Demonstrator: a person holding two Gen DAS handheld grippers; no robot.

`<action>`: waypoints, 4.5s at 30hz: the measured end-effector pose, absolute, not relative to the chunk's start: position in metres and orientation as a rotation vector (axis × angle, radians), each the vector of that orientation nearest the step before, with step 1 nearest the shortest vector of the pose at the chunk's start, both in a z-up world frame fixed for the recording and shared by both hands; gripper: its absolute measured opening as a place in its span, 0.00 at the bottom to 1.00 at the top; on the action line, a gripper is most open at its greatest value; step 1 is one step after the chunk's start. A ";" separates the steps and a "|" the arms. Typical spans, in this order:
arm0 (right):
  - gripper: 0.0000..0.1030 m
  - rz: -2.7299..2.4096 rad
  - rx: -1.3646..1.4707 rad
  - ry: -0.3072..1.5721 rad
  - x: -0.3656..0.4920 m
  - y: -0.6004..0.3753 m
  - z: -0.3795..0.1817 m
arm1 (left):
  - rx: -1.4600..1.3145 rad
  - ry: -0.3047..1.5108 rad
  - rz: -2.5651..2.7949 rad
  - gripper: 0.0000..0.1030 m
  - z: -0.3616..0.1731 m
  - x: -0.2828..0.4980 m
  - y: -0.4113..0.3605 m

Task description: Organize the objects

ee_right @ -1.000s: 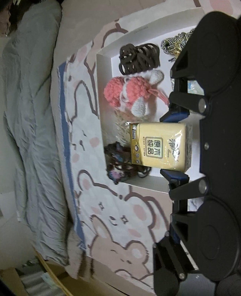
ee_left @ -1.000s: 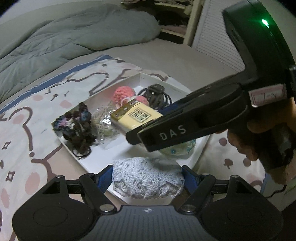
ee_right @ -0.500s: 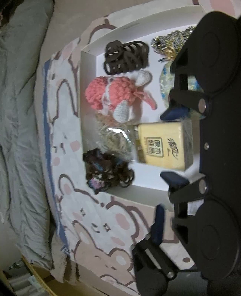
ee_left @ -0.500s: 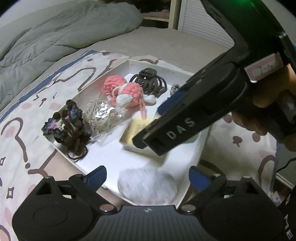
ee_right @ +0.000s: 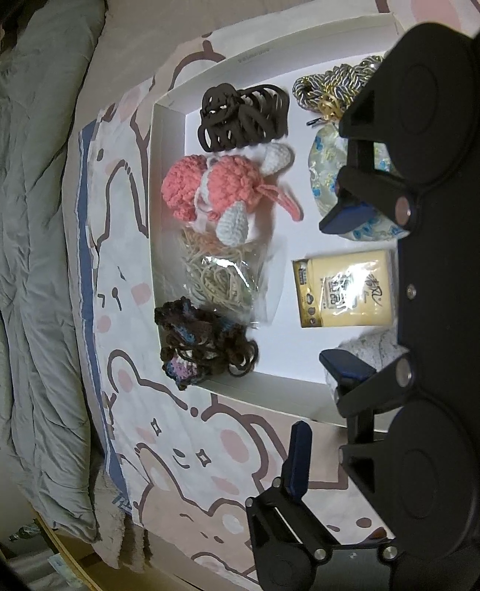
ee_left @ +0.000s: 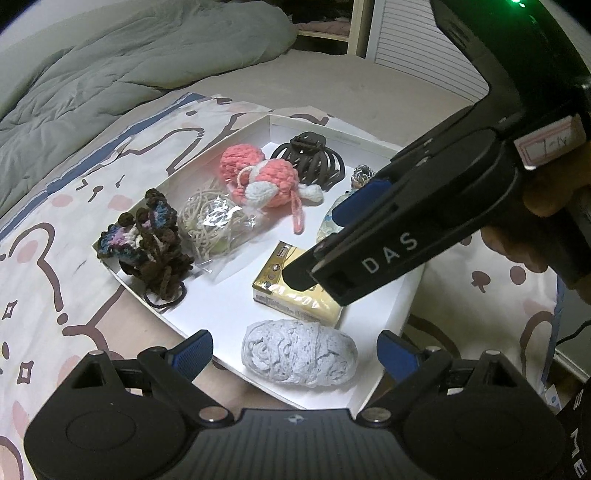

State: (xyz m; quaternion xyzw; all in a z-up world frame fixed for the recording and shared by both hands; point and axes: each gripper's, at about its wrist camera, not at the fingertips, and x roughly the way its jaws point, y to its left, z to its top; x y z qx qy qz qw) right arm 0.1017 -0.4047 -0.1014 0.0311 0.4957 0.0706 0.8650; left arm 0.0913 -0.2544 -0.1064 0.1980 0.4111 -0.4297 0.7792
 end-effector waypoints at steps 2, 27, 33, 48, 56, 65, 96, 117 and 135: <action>0.68 0.146 0.069 1.034 0.101 -0.405 -0.100 | 0.425 0.886 -0.927 0.92 -0.105 0.090 -0.254; 0.83 0.060 0.081 0.857 0.059 -0.397 -0.030 | 0.270 0.761 -0.785 0.99 -0.025 0.070 -0.204; 0.93 0.011 0.076 0.802 0.040 -0.392 -0.011 | 0.230 0.766 -0.661 1.00 -0.012 0.067 -0.181; 1.00 -0.149 0.096 0.752 -0.006 -0.396 0.001 | 0.139 0.792 -0.449 1.00 0.001 0.058 -0.146; 1.00 -0.192 0.074 0.762 -0.023 -0.389 -0.003 | 0.127 0.802 -0.404 1.00 -0.003 0.054 -0.136; 1.00 -0.217 0.044 0.764 -0.035 -0.380 -0.006 | 0.140 0.810 -0.399 1.00 -0.001 0.049 -0.133; 1.00 -0.238 0.072 0.782 -0.040 -0.379 -0.010 | 0.153 0.821 -0.402 1.00 -0.009 0.048 -0.140; 1.00 -0.238 0.066 0.782 -0.039 -0.377 -0.009 | 0.158 0.821 -0.401 1.00 -0.009 0.048 -0.140; 1.00 -0.236 0.063 0.783 -0.038 -0.376 -0.010 | 0.158 0.821 -0.403 1.00 -0.009 0.048 -0.140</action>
